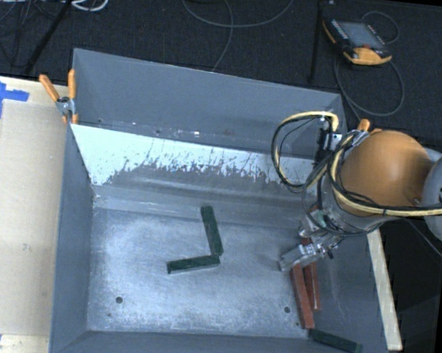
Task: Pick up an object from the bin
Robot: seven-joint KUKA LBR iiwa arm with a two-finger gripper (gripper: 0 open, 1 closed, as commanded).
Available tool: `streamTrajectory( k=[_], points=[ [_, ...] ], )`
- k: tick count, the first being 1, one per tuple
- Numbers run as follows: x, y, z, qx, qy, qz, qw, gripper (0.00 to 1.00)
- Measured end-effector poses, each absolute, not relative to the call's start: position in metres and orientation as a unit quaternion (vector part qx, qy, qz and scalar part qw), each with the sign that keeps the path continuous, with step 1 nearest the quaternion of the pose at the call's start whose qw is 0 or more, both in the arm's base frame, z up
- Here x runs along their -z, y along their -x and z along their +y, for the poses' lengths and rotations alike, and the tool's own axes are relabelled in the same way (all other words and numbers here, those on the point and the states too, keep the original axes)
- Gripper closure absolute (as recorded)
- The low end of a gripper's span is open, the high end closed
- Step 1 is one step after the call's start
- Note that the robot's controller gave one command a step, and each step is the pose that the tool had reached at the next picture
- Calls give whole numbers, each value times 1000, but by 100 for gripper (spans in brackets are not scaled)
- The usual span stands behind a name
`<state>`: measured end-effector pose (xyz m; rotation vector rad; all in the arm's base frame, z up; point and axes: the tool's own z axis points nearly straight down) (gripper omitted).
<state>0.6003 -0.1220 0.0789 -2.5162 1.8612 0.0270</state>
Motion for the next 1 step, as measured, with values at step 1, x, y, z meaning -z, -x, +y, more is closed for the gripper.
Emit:
streamTrajectory(
  k=[1],
  points=[
    [-79,-600,-122,-9,803,596,6,100]
  ],
)
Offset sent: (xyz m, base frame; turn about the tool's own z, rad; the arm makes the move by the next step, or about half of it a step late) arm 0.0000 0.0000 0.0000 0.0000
